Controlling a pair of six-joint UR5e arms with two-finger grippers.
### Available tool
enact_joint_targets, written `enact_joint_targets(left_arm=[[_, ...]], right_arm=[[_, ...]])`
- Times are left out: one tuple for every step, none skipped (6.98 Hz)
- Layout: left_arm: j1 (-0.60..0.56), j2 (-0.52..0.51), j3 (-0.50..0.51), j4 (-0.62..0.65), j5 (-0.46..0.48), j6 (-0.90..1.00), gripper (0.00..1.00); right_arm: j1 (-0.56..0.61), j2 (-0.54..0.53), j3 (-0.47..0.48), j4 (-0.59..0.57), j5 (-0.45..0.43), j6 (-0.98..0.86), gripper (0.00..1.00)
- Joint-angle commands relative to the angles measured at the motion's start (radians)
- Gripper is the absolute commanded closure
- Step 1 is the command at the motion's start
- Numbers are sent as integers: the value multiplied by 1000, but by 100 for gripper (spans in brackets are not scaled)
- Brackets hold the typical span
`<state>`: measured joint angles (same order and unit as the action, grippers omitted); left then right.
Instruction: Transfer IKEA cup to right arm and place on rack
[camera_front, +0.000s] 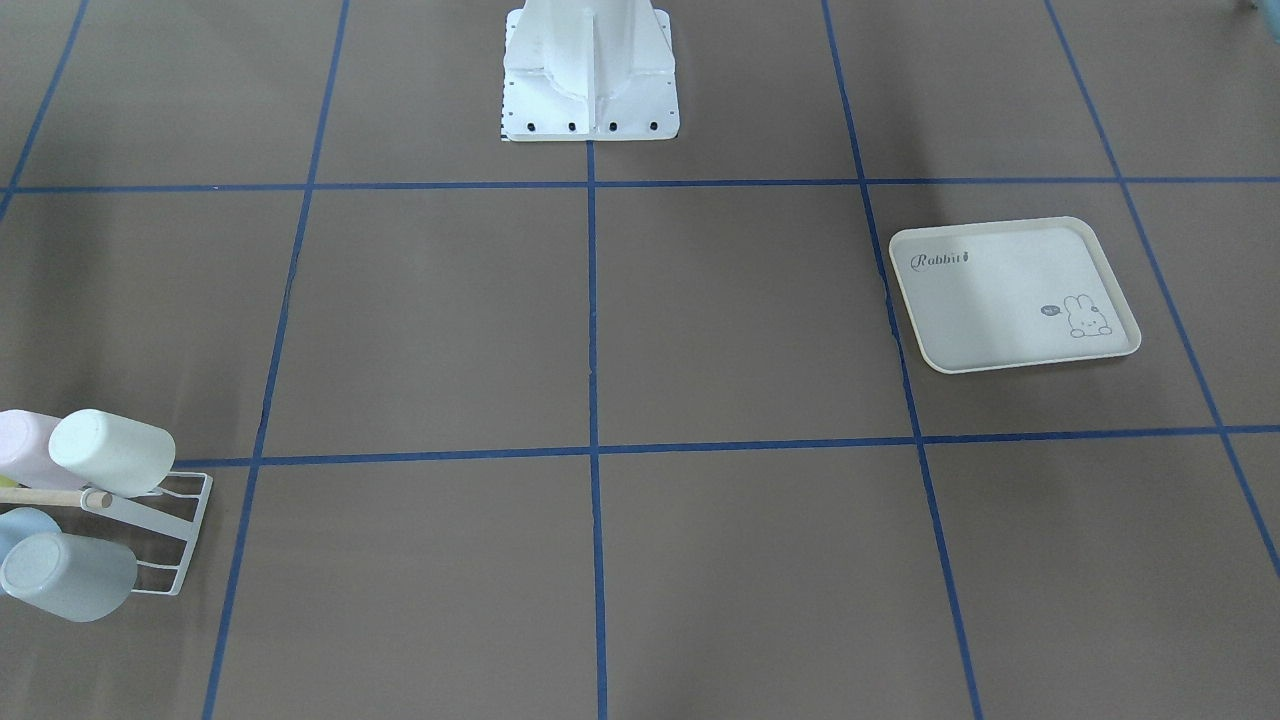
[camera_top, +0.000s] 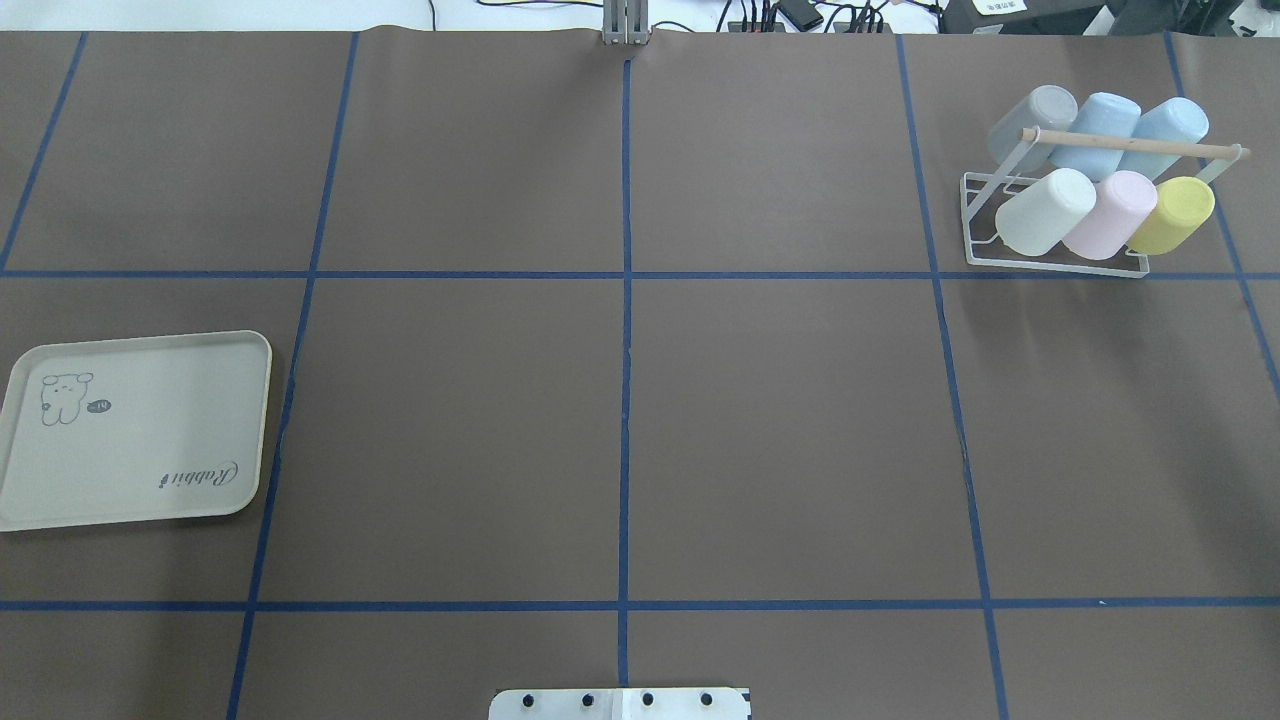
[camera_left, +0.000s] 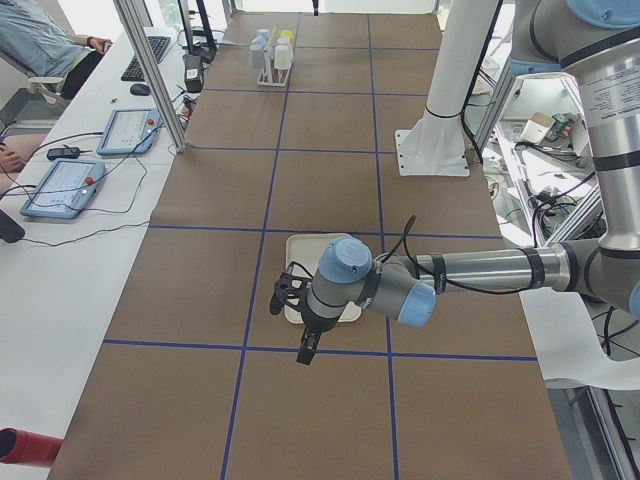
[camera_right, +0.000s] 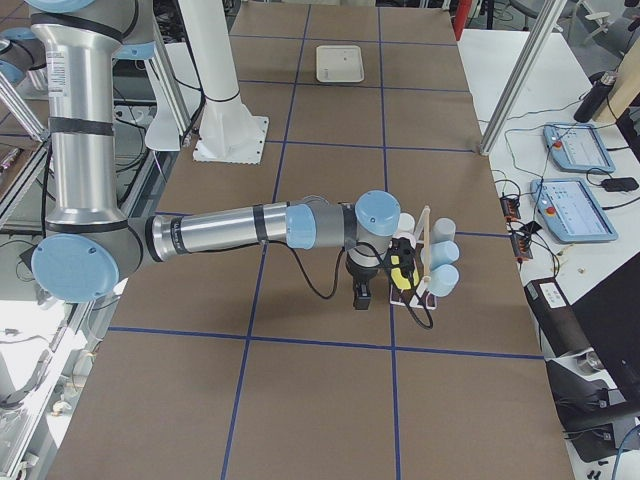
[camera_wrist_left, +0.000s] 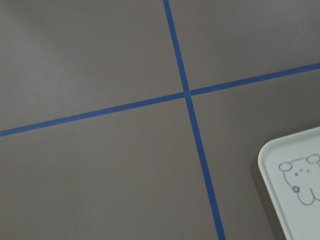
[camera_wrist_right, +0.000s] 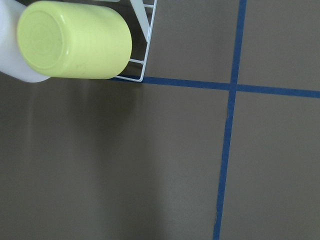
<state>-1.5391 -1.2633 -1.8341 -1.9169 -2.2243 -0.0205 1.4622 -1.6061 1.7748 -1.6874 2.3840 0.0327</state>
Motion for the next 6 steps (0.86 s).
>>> enact_joint_targets(left_arm=[[-13, -25, -111, 250, -1, 37, 0], [-13, -28, -106, 262, -9, 37, 0], [-13, -33, -73, 260, -12, 37, 0], [-15, -28, -74, 262, -12, 37, 0], [-13, -30, -70, 262, -12, 37, 0], [-13, -31, -67, 260, -12, 37, 0]], right_arm=[[1, -17, -3, 0, 6, -1, 0], [1, -26, -3, 0, 6, -2, 0], [7, -43, 2, 0, 8, -14, 0], [13, -64, 3, 0, 11, -28, 0], [18, -87, 8, 0, 18, -59, 0], [24, -86, -4, 0, 12, -88, 0]])
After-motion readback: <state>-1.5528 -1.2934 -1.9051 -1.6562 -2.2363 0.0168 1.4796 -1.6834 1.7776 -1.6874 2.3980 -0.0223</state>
